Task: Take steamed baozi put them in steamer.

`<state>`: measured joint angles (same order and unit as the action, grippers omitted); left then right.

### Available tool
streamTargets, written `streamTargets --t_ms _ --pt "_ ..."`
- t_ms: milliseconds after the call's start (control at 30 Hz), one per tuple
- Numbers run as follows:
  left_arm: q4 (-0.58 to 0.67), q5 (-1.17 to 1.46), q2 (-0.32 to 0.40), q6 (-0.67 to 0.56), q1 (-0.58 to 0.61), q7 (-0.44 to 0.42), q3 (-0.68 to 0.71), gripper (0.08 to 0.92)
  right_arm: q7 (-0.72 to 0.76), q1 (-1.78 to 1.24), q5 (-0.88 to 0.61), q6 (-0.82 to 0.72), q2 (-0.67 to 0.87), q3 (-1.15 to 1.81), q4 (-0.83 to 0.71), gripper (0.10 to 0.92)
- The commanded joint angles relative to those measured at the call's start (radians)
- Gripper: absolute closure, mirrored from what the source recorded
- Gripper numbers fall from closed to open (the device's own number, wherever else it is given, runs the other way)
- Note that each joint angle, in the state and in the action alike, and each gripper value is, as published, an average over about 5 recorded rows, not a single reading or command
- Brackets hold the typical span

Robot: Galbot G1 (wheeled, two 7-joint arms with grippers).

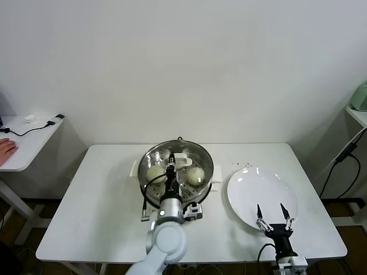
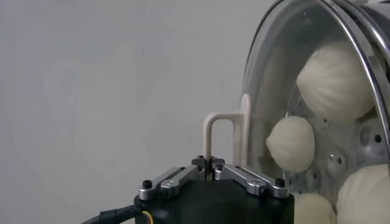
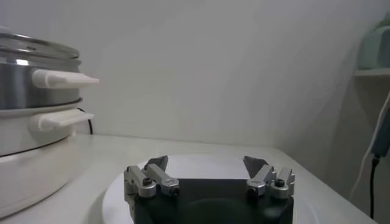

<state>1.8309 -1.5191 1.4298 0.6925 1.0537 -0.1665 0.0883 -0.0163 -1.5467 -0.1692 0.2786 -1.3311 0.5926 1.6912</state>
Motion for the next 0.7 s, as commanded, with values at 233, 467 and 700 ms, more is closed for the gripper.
streamTargets --t_ms 233,467,700 --pt "-0.028 -0.017 -0.008 -0.009 0.004 0.02 -0.004 0.868 -0.001 -0.003 0.018 0.027 -0.003 0.008 -0.001 0.203" --pt "0.031 0.037 -0.024 -0.02 0.01 0.014 0.012 0.793 0.004 -0.004 0.023 0.026 -0.006 0.008 0.009 0.203" --pt "0.172 0.178 -0.076 -0.022 0.038 -0.012 0.029 0.586 0.016 -0.008 0.022 0.001 -0.002 0.004 0.025 0.203"
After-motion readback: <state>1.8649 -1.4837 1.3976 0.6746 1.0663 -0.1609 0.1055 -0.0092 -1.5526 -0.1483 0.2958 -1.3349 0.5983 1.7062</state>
